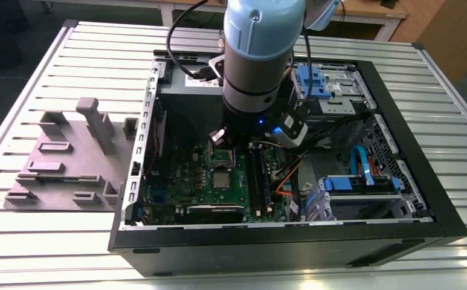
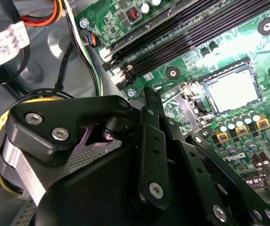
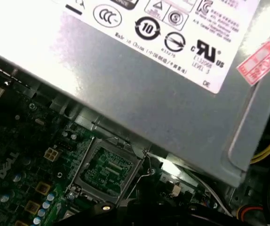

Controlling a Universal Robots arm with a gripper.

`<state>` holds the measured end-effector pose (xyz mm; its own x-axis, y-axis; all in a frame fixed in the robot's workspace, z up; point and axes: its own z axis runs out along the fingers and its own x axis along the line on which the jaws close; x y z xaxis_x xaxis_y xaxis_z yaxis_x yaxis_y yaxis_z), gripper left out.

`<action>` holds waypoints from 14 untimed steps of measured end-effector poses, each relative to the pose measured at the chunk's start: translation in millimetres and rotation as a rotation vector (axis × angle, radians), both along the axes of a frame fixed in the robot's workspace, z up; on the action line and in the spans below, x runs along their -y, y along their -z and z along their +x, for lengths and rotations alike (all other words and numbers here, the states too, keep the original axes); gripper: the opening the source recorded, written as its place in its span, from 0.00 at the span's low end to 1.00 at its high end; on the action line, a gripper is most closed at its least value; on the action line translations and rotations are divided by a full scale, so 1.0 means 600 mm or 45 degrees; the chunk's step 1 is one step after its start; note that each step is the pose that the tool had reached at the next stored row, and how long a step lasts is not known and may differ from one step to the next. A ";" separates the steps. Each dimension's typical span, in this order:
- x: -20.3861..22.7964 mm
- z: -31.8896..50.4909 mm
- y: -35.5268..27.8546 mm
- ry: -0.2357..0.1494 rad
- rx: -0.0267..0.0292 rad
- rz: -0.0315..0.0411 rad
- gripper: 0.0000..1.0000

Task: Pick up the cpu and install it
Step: 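Close the cpu cover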

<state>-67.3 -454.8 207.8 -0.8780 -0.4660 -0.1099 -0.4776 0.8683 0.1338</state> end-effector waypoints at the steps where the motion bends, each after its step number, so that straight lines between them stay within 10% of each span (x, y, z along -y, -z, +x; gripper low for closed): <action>1: -0.0006 0.000 0.002 0.000 0.0004 -0.0001 0.10; 14: -0.0040 0.000 0.006 0.060 0.0007 0.0010 0.10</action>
